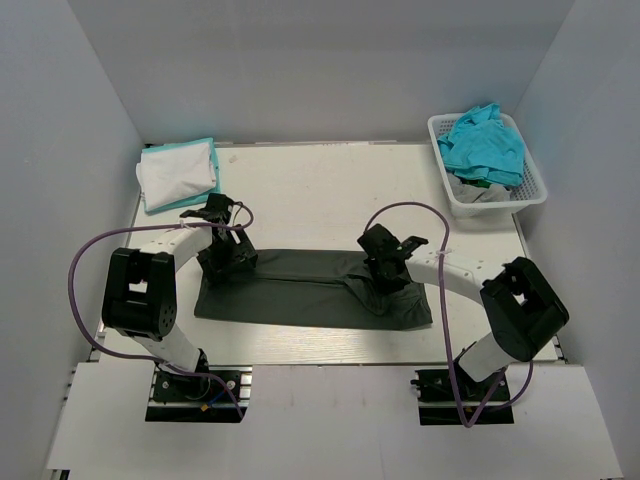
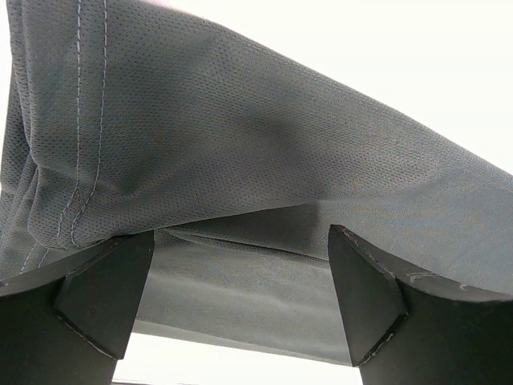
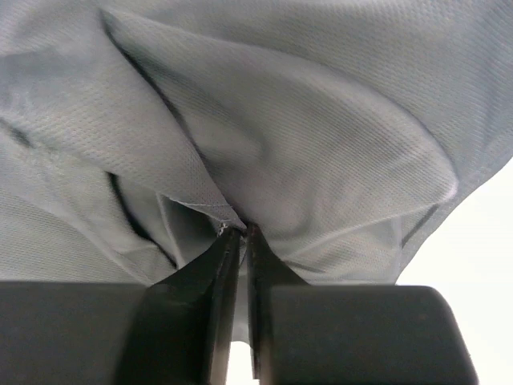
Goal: Fold and stack the t-shirts
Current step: Fold the other side of the tshirt into a rectangle
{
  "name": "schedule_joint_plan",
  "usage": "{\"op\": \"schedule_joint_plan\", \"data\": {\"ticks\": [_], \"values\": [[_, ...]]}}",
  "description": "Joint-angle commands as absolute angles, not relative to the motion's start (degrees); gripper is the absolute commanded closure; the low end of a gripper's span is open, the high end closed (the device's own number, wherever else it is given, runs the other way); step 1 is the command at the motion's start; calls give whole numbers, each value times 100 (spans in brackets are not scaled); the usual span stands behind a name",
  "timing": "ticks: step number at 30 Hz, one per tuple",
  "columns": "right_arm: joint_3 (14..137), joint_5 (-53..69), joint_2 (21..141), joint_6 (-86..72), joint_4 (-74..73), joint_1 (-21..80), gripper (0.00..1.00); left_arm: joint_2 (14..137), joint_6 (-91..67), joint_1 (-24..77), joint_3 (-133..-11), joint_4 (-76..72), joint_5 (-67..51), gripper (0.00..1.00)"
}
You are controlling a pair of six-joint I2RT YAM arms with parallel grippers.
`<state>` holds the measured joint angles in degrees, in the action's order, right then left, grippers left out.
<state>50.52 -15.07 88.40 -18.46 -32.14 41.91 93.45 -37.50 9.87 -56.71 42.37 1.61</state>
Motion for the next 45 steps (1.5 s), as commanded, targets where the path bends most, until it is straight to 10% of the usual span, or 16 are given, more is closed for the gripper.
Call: {"op": "schedule_joint_plan", "data": {"ticks": [1,4,27,36,45], "values": [[5265,-1285,8736,-1793,-2971,4219,88,9229,-3771,1002,-5634,4175,220,0],[5308,-1274,8736,-1802,-3145,4227,100,9281,-3771,1002,-5634,4175,220,0],[4544,-976,7857,-2478,-4359,4280,100,9387,-3823,949,-5581,4236,272,0],[4964,263,7655,-2382,-3788,4272,17,9510,-3823,949,-5634,4184,220,0],[5467,263,7427,-2505,-3561,4175,10,9316,-3823,949,-5748,4307,220,0]]}}
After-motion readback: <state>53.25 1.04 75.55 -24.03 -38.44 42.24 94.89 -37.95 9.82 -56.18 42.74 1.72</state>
